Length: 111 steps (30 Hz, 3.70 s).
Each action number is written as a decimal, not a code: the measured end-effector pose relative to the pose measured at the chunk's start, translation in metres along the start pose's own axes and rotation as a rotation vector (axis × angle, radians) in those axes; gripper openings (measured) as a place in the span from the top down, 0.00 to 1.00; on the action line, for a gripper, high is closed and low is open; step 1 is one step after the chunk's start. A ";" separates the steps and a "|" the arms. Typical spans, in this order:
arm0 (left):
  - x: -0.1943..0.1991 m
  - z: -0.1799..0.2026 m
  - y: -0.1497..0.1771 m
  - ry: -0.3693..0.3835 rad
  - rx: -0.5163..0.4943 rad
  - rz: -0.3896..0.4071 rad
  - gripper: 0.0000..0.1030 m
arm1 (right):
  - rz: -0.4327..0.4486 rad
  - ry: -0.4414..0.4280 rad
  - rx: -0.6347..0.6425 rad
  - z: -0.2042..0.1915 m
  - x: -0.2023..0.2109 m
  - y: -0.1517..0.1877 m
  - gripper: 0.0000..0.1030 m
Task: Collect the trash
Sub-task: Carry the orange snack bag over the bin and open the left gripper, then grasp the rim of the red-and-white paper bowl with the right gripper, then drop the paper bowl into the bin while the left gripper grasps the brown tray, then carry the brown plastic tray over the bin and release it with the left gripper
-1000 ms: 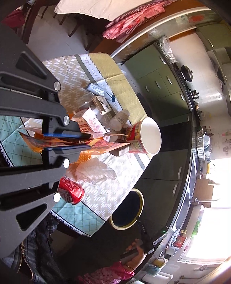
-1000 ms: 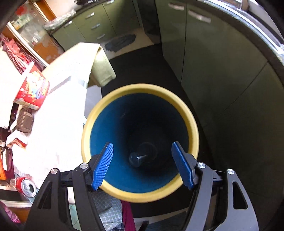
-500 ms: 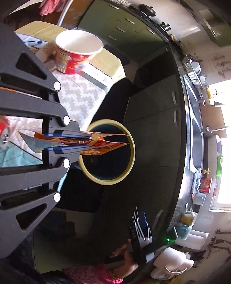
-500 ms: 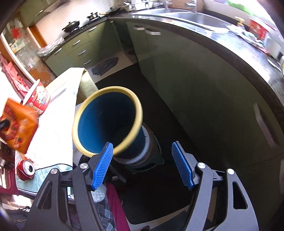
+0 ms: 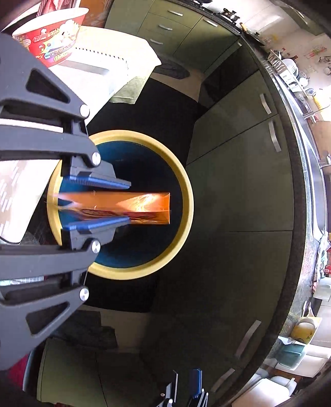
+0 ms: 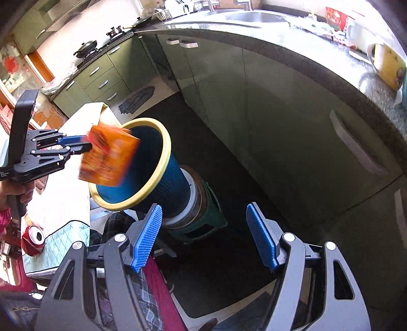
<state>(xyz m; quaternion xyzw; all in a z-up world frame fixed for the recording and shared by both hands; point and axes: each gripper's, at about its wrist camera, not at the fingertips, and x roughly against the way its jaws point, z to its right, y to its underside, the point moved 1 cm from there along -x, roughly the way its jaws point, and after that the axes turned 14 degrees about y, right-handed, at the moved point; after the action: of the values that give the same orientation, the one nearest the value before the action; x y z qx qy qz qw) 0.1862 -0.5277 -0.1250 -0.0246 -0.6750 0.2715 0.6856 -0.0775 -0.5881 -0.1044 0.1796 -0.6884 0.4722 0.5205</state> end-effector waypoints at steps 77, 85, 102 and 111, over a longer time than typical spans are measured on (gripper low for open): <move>0.111 -0.196 0.228 0.111 0.677 0.058 0.83 | -0.208 -0.029 0.157 -0.182 -0.112 -0.137 0.93; 0.116 -0.191 0.229 0.092 0.663 0.057 0.93 | -0.233 -0.002 0.133 -0.171 -0.146 -0.132 0.63; 0.116 -0.093 0.111 0.252 0.386 0.053 0.93 | -0.008 -0.031 0.017 -0.081 -0.033 -0.044 0.59; 0.019 -0.043 0.030 0.302 0.281 -0.065 0.87 | 0.011 0.031 -0.105 -0.008 -0.007 0.004 0.58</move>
<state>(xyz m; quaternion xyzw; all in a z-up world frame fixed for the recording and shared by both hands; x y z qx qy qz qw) 0.2151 -0.4804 -0.1230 0.0528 -0.5206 0.3338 0.7841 -0.0732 -0.5808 -0.1129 0.1410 -0.7052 0.4410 0.5371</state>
